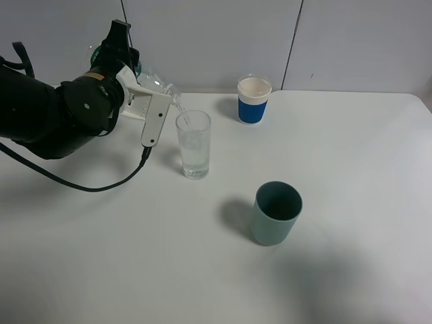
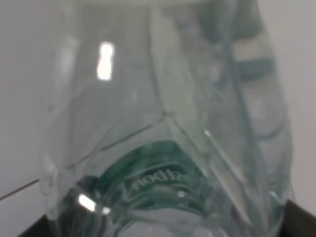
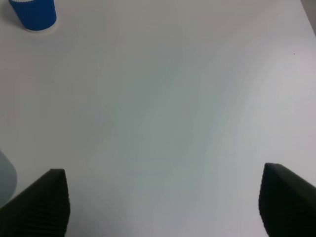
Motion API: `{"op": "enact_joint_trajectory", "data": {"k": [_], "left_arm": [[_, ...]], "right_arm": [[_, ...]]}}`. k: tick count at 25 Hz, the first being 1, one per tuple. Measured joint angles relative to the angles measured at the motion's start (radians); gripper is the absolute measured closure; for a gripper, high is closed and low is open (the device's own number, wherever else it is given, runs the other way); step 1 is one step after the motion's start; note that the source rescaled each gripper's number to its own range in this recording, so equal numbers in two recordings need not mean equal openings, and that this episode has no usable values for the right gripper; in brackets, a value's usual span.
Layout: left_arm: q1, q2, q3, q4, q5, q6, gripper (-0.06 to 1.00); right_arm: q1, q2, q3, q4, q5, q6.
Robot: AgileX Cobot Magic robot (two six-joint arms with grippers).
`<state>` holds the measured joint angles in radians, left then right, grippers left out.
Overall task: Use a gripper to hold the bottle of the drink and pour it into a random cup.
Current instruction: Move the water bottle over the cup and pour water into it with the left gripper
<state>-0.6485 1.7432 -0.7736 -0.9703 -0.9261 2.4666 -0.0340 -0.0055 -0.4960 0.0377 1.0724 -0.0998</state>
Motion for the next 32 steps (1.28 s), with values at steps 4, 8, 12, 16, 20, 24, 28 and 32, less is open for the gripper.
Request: {"op": "enact_joint_trajectory", "data": {"k": [4,8,12,16,20,24,28,32], "left_arm": [[0.0,0.0,0.0,0.0,0.0,0.0,0.9],[0.0,0.0,-0.001,0.0,-0.002,0.007,0.9],[0.0,0.0,-0.001,0.0,-0.004,0.038,0.9],[0.0,0.0,-0.001,0.0,-0.004,0.059,0.9],[0.0,0.0,-0.001,0.0,-0.009,0.071,0.9],[0.0,0.0,-0.001,0.0,-0.011,0.087,0.9],[0.0,0.0,-0.001,0.0,-0.011,0.099,0.9],[0.0,0.0,-0.001,0.0,-0.011,0.124,0.9]], "right_arm": [[0.0,0.0,0.0,0.0,0.0,0.0],[0.0,0.0,0.0,0.0,0.0,0.0],[0.0,0.0,0.0,0.0,0.0,0.0],[0.0,0.0,0.0,0.0,0.0,0.0],[0.0,0.0,0.0,0.0,0.0,0.0],[0.0,0.0,0.0,0.0,0.0,0.0],[0.0,0.0,0.0,0.0,0.0,0.0],[0.0,0.0,0.0,0.0,0.0,0.0]]}}
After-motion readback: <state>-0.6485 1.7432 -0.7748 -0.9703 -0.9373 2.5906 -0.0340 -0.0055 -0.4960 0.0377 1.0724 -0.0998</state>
